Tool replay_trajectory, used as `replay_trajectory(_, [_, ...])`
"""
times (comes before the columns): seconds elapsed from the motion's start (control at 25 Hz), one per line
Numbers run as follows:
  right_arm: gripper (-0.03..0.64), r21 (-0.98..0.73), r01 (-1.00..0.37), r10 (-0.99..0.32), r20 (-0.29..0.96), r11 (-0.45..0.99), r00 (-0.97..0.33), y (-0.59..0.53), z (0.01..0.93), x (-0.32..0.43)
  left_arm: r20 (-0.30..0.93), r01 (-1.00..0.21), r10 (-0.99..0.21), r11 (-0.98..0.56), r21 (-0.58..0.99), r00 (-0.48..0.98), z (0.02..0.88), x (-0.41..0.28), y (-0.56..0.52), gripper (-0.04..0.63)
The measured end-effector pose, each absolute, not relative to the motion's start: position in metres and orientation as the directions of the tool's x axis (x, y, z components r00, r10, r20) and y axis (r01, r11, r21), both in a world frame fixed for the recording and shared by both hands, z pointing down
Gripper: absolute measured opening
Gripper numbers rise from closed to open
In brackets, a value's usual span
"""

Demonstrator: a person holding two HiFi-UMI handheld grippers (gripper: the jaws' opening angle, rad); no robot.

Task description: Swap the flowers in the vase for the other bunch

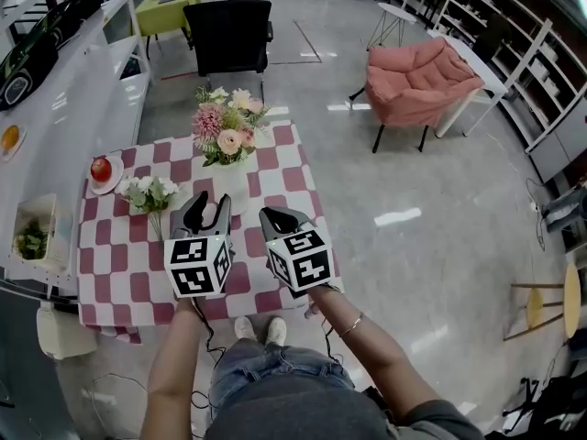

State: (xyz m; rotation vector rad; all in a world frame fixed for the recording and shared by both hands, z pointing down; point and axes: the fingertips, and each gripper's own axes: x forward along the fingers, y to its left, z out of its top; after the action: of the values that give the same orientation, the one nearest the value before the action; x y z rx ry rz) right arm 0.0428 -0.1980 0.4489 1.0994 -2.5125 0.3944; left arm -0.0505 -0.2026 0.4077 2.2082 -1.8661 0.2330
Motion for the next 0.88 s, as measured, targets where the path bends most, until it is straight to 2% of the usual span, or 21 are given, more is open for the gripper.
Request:
replay_trajectory(0.2, [0.009, -0.109, -0.753, -0.652, 0.43, 0.649, -0.624, -0.19, 0.446, 0.052, 0.297, -0.991, -0.946, -0.118, 0.066, 0.133, 0.418, -0.055, -0.185, 0.097])
replay_trajectory(0.48, [0.009, -0.117, -0.755, -0.66, 0.415, 0.645, -0.627, -0.18, 0.441, 0.057, 0.323, -0.99, -0.937, -0.11, 0.085, 0.132, 0.427, -0.062, -0.167, 0.039])
replay_trajectory(0.88, [0.009, -0.11, -0.754, -0.672, 0.385, 0.648, -0.633, -0.167, 0.434, 0.064, 0.345, -0.99, -0.929, -0.103, 0.099, 0.131, 0.438, -0.062, -0.144, 0.023])
